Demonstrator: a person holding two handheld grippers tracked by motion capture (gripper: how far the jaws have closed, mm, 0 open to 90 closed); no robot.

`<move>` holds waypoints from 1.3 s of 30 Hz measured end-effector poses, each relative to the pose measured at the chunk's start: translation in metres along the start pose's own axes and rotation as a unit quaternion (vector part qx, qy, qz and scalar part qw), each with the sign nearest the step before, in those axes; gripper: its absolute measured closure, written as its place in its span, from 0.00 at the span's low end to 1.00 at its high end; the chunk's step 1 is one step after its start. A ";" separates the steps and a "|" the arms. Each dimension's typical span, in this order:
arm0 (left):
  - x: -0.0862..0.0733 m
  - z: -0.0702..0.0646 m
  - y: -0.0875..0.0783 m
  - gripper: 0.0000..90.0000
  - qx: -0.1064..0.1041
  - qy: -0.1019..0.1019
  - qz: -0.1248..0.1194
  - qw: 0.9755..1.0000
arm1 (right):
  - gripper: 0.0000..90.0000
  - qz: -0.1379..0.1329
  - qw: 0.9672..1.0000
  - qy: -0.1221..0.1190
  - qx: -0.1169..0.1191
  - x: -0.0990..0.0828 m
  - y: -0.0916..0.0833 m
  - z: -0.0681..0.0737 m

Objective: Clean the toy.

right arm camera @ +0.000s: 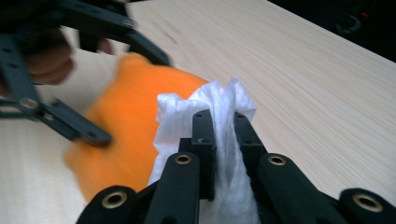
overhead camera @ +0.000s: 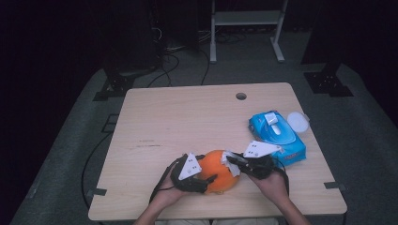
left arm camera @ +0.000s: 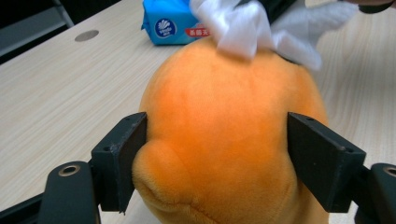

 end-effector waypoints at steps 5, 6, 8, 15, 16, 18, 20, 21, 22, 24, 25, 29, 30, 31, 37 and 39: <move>-0.006 0.004 0.000 0.27 0.002 -0.009 0.004 1.000 | 0.91 -0.010 1.000 0.012 0.010 -0.004 -0.006 -0.002; -0.008 0.006 0.000 0.27 0.001 -0.015 0.003 1.000 | 0.91 -0.018 1.000 0.005 0.023 -0.002 -0.007 0.004; -0.010 0.010 -0.001 0.28 -0.004 -0.026 0.004 1.000 | 0.91 -0.018 0.999 -0.022 0.026 0.003 -0.006 0.014; -0.013 0.014 0.000 0.28 -0.012 -0.040 0.000 0.999 | 0.91 0.004 1.000 0.009 0.017 -0.007 -0.002 -0.005; -0.013 0.014 0.000 0.28 -0.013 -0.040 0.000 0.999 | 0.91 0.006 1.000 0.018 0.019 -0.009 -0.002 -0.009; -0.013 0.014 0.000 0.28 -0.012 -0.041 0.002 0.999 | 0.91 0.006 0.999 0.025 0.023 -0.011 -0.003 -0.010; -0.014 0.014 0.000 0.28 -0.011 -0.044 0.003 0.999 | 0.91 -0.004 0.999 0.018 0.027 -0.006 -0.004 -0.003; -0.015 0.015 0.000 0.28 -0.012 -0.046 0.002 0.999 | 0.91 -0.008 0.999 0.010 0.033 -0.003 -0.005 0.002; -0.015 0.015 -0.001 0.28 -0.012 -0.047 0.002 0.999 | 0.91 -0.015 0.999 -0.003 0.041 0.001 -0.004 0.008; -0.015 0.015 -0.001 0.28 -0.011 -0.047 0.003 0.999 | 0.91 -0.013 0.999 -0.021 0.044 0.005 -0.002 0.016; -0.015 0.014 -0.001 0.28 -0.011 -0.048 0.002 0.999 | 0.91 -0.009 0.999 -0.024 0.038 0.005 -0.002 0.017; -0.013 0.011 0.000 0.28 -0.008 -0.043 0.000 0.999 | 0.91 0.007 1.000 0.008 0.021 -0.003 -0.001 -0.002; -0.011 0.009 0.000 0.28 -0.007 -0.043 -0.001 0.999 | 0.91 0.012 1.000 0.019 0.014 -0.006 0.001 -0.008; -0.010 0.008 0.001 0.28 -0.005 -0.041 0.000 0.999 | 0.91 0.015 0.999 0.031 0.018 -0.009 0.001 -0.012; -0.006 -0.002 -0.001 0.28 0.005 -0.024 0.002 1.000 | 0.90 -0.001 1.000 0.022 0.016 0.000 0.001 -0.001; -0.005 -0.004 -0.002 0.28 0.002 -0.023 0.001 1.000 | 0.90 0.000 1.000 0.020 0.019 0.001 0.000 0.000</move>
Point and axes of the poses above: each handheld gripper's, and its own axes: y roughly forward along the jaws, x roughly out of its top, z roughly to its left, the point moved 2 cm from there along y, roughly forward along the jaws, and after that the axes turned 12 degrees about z, right-handed, at the moved point
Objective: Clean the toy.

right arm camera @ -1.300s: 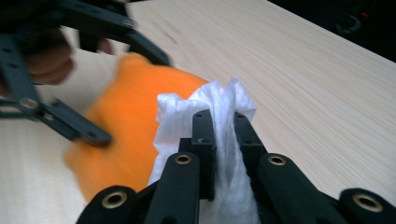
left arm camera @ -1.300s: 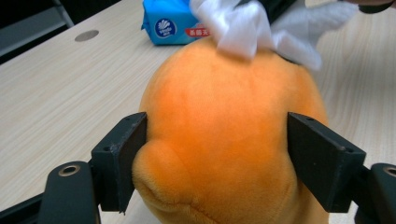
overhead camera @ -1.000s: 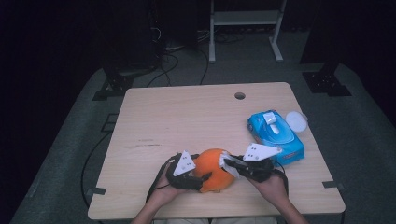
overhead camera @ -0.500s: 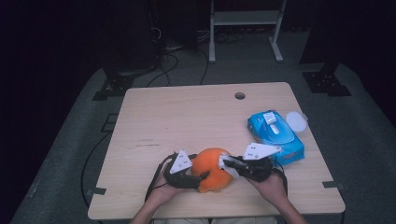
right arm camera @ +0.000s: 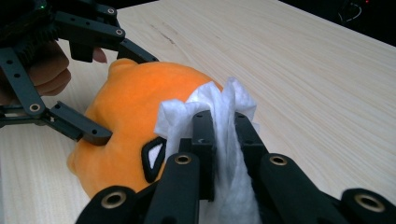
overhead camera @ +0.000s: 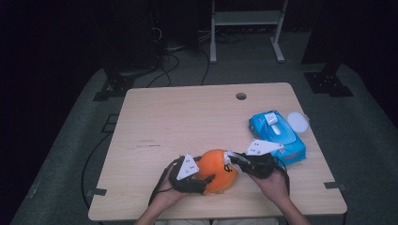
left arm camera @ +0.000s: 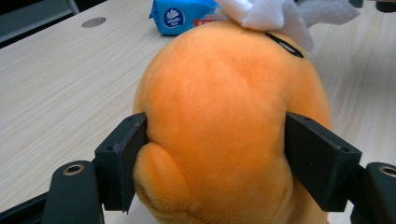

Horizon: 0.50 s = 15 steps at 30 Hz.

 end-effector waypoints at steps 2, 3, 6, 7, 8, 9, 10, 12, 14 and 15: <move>0.001 0.002 -0.003 0.25 -0.017 -0.005 -0.002 1.000 | 0.91 0.001 1.000 0.002 0.007 -0.002 0.000 -0.002; 0.003 0.005 -0.005 0.22 -0.028 -0.020 -0.007 0.999 | 0.91 0.002 1.000 0.005 0.010 -0.004 0.000 -0.002; 0.003 0.018 -0.004 0.11 -0.054 -0.083 -0.007 0.995 | 0.91 0.001 1.000 0.002 0.014 -0.006 0.000 -0.003; 0.001 0.021 -0.001 0.10 -0.063 -0.097 0.001 0.993 | 0.91 -0.002 1.000 -0.001 0.017 -0.006 0.000 -0.002; -0.001 0.023 0.003 0.10 -0.074 -0.113 0.005 0.991 | 0.91 -0.003 1.000 -0.004 0.018 -0.006 0.001 -0.001; -0.004 0.026 0.007 0.10 -0.092 -0.133 0.006 0.987 | 0.91 -0.003 1.000 -0.004 0.018 -0.005 0.001 -0.001; -0.005 0.027 0.009 0.13 -0.110 -0.143 0.004 0.984 | 0.91 -0.004 1.000 -0.006 0.017 -0.005 0.002 -0.001; -0.006 0.025 0.009 0.28 -0.102 -0.129 -0.005 0.986 | 0.91 -0.003 1.000 -0.005 0.016 -0.004 0.002 -0.002; -0.001 0.022 0.005 0.43 -0.077 -0.097 -0.019 0.992 | 0.91 -0.005 1.000 0.001 0.016 -0.004 0.002 -0.005; 0.002 0.021 0.002 0.46 -0.059 -0.078 -0.023 0.995 | 0.91 -0.007 1.000 0.006 0.015 -0.004 0.001 -0.007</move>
Point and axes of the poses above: each handheld gripper's, and its own axes: y roughly forward along the jaws, x roughly out of its top, z roughly to its left, the point moved 2 cm from there along y, roughly forward along the jaws, and after that the axes turned 12 degrees about z, right-handed, at the moved point
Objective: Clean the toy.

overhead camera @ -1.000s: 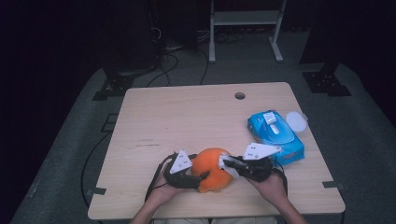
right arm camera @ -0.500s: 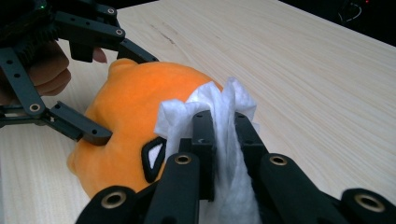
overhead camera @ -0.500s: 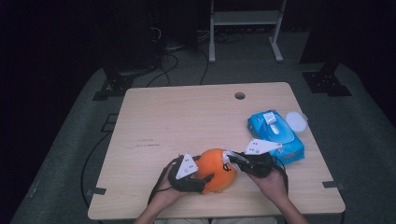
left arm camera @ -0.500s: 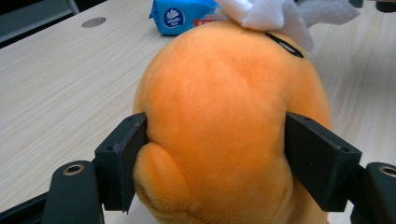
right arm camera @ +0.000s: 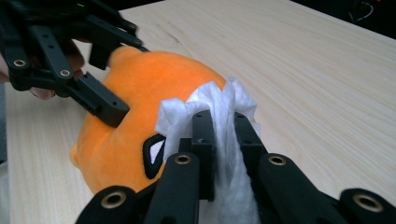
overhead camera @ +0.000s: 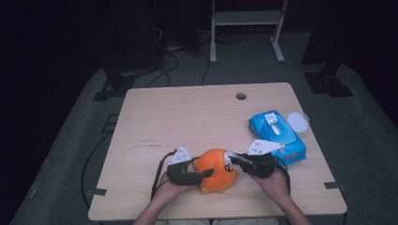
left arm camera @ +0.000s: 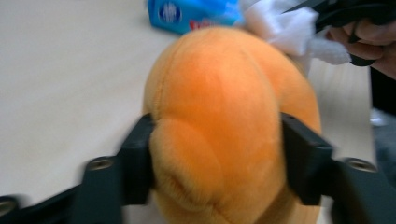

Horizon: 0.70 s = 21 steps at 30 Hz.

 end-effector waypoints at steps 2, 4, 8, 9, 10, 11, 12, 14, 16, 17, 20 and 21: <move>0.006 -0.005 -0.005 0.49 0.050 0.048 -0.016 0.997 | 0.91 -0.004 1.000 0.007 0.000 0.002 -0.002 -0.003; 0.011 -0.011 -0.007 0.49 0.088 0.095 -0.021 0.991 | 0.91 -0.016 1.000 0.009 0.002 0.005 -0.004 -0.004; 0.004 -0.016 0.003 0.44 0.074 0.119 -0.007 0.990 | 0.91 -0.027 1.000 0.015 0.001 0.009 0.000 -0.003; 0.004 -0.015 0.002 0.39 0.064 0.112 -0.008 0.992 | 0.91 -0.023 1.000 0.016 0.001 0.007 0.004 -0.004; 0.004 -0.012 0.000 0.31 0.059 0.099 -0.008 0.993 | 0.91 -0.019 1.000 0.022 0.006 0.005 0.008 -0.005; 0.004 -0.008 -0.002 0.23 0.051 0.075 -0.013 0.996 | 0.91 -0.015 1.000 0.022 0.004 0.002 0.010 -0.006; 0.004 -0.003 -0.003 0.16 0.040 0.042 -0.012 0.998 | 0.91 -0.009 1.000 0.016 -0.007 0.000 0.012 -0.007; 0.000 0.008 -0.002 0.10 0.011 -0.007 -0.001 1.000 | 0.91 -0.006 1.000 0.019 -0.010 -0.002 0.012 -0.009; -0.005 0.011 0.000 0.24 -0.018 -0.015 -0.008 1.000 | 0.91 -0.008 1.000 0.024 -0.005 -0.003 0.011 -0.010; -0.005 0.008 0.001 0.27 -0.006 0.001 -0.004 1.000 | 0.91 -0.008 1.000 0.022 -0.006 -0.001 0.010 -0.008; -0.003 -0.002 0.000 0.39 0.025 0.051 -0.002 0.998 | 0.91 -0.012 1.000 -0.004 -0.019 0.008 0.006 0.006; -0.002 -0.008 0.001 0.42 0.038 0.075 0.001 0.996 | 0.91 -0.019 1.000 -0.013 -0.013 0.011 0.005 0.012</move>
Point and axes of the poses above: each handheld gripper's, and its own axes: y roughly forward along the jaws, x roughly out of its top, z roughly to its left, the point moved 2 cm from there along y, roughly forward along the jaws, and after that the axes turned 12 degrees about z, right-handed, at the moved point
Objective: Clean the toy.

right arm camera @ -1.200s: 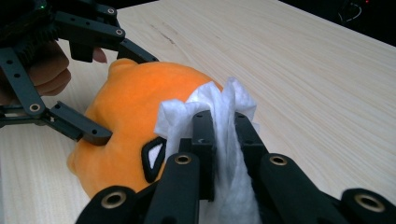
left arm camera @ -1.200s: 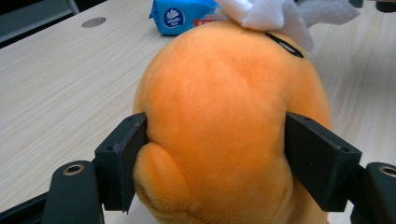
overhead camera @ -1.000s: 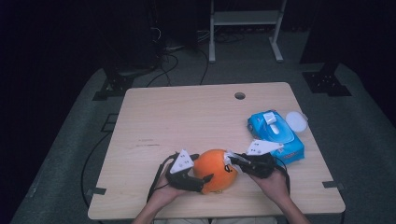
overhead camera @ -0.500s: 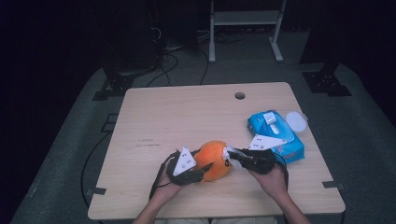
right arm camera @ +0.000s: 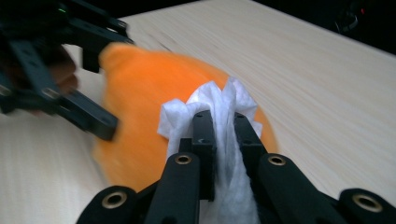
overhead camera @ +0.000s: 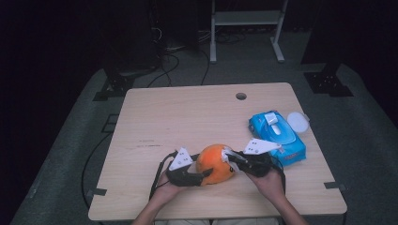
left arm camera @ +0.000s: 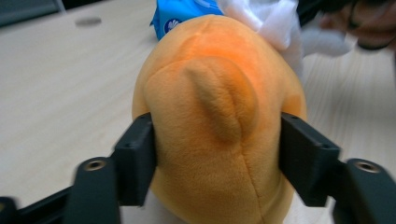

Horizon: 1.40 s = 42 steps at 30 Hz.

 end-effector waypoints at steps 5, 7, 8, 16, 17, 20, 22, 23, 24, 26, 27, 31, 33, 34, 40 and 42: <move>0.002 -0.008 0.000 0.46 0.017 0.043 0.001 0.999 | 0.91 -0.012 0.999 -0.049 0.004 0.014 -0.003 0.024; 0.001 -0.008 0.000 0.47 0.014 0.051 -0.001 0.999 | 0.91 -0.012 0.999 -0.037 -0.001 0.013 -0.007 0.015; 0.001 -0.009 0.001 0.47 0.015 0.051 -0.002 0.999 | 0.91 -0.010 1.000 -0.026 -0.008 0.010 -0.008 0.008; 0.007 -0.015 0.004 0.36 0.004 0.037 -0.008 0.999 | 0.91 -0.015 0.999 -0.042 0.028 0.015 -0.008 0.027; 0.007 -0.016 0.003 0.39 0.012 0.046 -0.003 0.999 | 0.91 -0.011 0.998 -0.061 0.020 0.019 -0.006 0.034; 0.005 -0.016 0.001 0.45 0.017 0.052 -0.001 0.999 | 0.91 -0.011 0.998 -0.061 0.008 0.022 -0.004 0.031; 0.003 -0.015 0.002 0.45 0.019 0.058 0.001 0.998 | 0.91 -0.009 0.999 -0.033 0.000 0.015 -0.005 0.014; 0.003 -0.015 0.002 0.45 0.017 0.056 -0.001 0.998 | 0.91 -0.009 1.000 -0.014 0.000 0.009 -0.005 0.005; 0.003 -0.014 0.002 0.45 0.014 0.055 -0.002 0.998 | 0.91 -0.009 1.000 0.004 0.001 0.004 -0.006 -0.003; 0.006 -0.012 0.001 0.38 -0.002 0.047 -0.002 0.999 | 0.91 -0.006 1.000 0.018 -0.004 -0.003 -0.008 -0.010; 0.009 -0.010 0.000 0.29 -0.015 0.026 -0.001 1.000 | 0.91 -0.007 1.000 0.018 -0.001 -0.003 -0.009 -0.009; 0.010 -0.005 -0.003 0.20 -0.019 -0.003 -0.008 1.000 | 0.91 -0.011 0.999 -0.018 0.025 0.006 -0.003 0.014; 0.005 -0.005 -0.004 0.32 -0.009 0.004 -0.012 1.000 | 0.91 -0.004 0.999 -0.044 0.009 0.011 -0.001 0.022; 0.003 -0.004 -0.004 0.37 -0.010 0.002 -0.013 1.000 | 0.91 -0.004 0.999 -0.042 0.007 0.012 -0.001 0.020; -0.001 0.001 -0.005 0.43 -0.004 0.000 -0.006 1.000 | 0.91 0.006 0.999 0.039 0.008 -0.013 0.000 -0.016; -0.002 0.003 -0.005 0.44 -0.005 0.000 -0.007 1.000 | 0.91 0.019 0.999 0.048 -0.003 -0.019 0.000 -0.023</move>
Point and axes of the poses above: each handheld gripper's, and its own axes: y roughly forward along the jaws, x roughly out of its top, z roughly to its left, the point moved 2 cm from there along y, roughly forward along the jaws, and after that the axes turned 12 degrees about z, right-handed, at the moved point
